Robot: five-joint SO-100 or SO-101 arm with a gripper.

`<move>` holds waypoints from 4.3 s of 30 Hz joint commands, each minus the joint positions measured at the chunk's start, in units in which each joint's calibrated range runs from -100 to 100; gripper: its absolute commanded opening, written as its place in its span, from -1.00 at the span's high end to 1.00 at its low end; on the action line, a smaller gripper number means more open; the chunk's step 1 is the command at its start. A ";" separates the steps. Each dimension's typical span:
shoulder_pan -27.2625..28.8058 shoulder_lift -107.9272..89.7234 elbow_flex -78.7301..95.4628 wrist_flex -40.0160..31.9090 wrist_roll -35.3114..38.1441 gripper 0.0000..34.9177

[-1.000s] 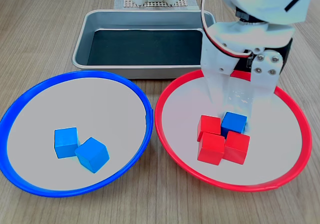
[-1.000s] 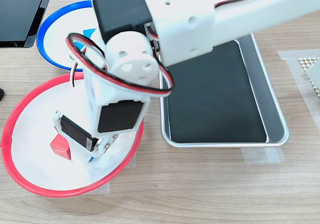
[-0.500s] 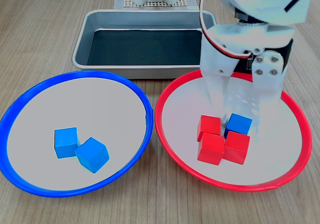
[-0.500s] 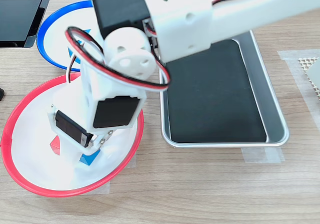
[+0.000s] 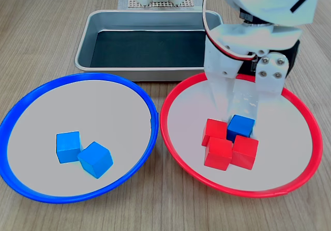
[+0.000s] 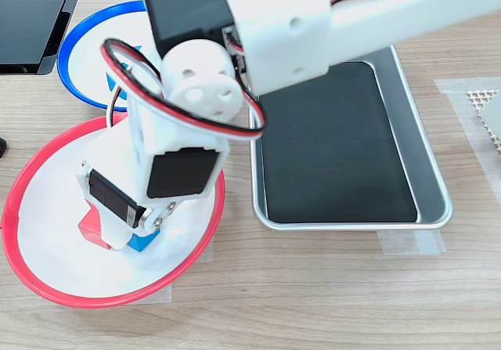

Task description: Relocate any blue block in the red dish to the blue dish, correcting any misplacements.

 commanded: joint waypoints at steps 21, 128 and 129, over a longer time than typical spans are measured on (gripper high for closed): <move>2.72 -23.05 -0.67 2.58 -5.47 1.00; 15.24 -123.35 111.30 -13.60 -19.44 1.00; 15.62 -125.48 112.75 -12.77 -19.54 1.00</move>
